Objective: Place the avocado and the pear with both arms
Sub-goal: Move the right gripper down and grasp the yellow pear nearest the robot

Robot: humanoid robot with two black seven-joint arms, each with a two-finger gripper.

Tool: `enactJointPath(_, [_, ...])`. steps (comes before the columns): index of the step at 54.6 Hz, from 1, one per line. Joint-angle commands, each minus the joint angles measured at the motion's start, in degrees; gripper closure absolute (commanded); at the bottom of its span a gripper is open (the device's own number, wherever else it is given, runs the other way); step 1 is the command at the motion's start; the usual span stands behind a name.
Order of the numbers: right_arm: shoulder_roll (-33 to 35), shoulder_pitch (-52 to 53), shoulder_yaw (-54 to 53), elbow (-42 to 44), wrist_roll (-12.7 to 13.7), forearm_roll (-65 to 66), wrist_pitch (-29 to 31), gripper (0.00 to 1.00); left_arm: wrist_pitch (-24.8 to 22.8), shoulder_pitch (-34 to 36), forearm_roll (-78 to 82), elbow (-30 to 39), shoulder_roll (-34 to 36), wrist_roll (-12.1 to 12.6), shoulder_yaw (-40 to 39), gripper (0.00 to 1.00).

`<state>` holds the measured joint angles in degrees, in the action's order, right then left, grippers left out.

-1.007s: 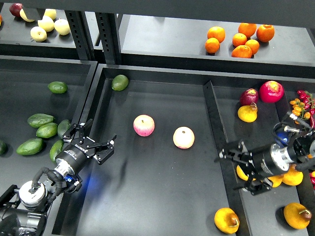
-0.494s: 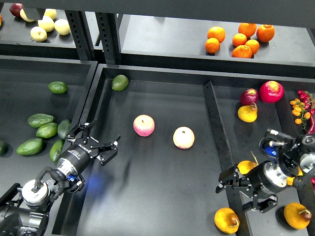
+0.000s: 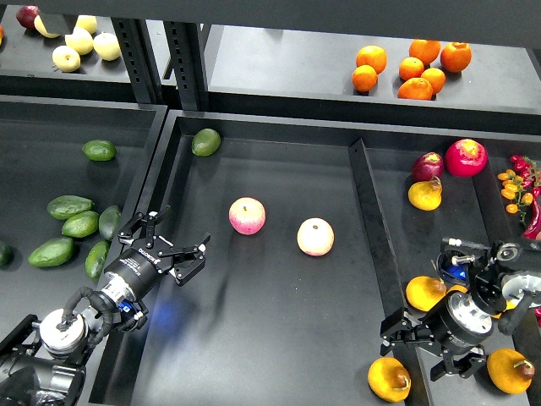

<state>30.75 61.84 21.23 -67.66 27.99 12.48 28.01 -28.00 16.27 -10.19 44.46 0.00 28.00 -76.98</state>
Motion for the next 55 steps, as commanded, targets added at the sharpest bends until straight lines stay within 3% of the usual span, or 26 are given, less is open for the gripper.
enactJointPath(1, [-2.18,0.03,1.09,1.65,0.01,0.00,-0.01,0.01,0.00,-0.01,0.08,0.02,0.00,0.00,-0.01,0.01])
enactJointPath(38, [-7.02,-2.25,2.94,7.36,0.01,1.32,-0.01,0.11,0.00,-0.01,-0.01,0.28,0.00,0.00,-0.01,0.01])
enactJointPath(55, [-7.90,-3.92,2.59,8.68,0.01,1.32,-0.01,0.24,0.00,-0.10,-0.01,0.28,0.00,0.00,-0.10,0.01])
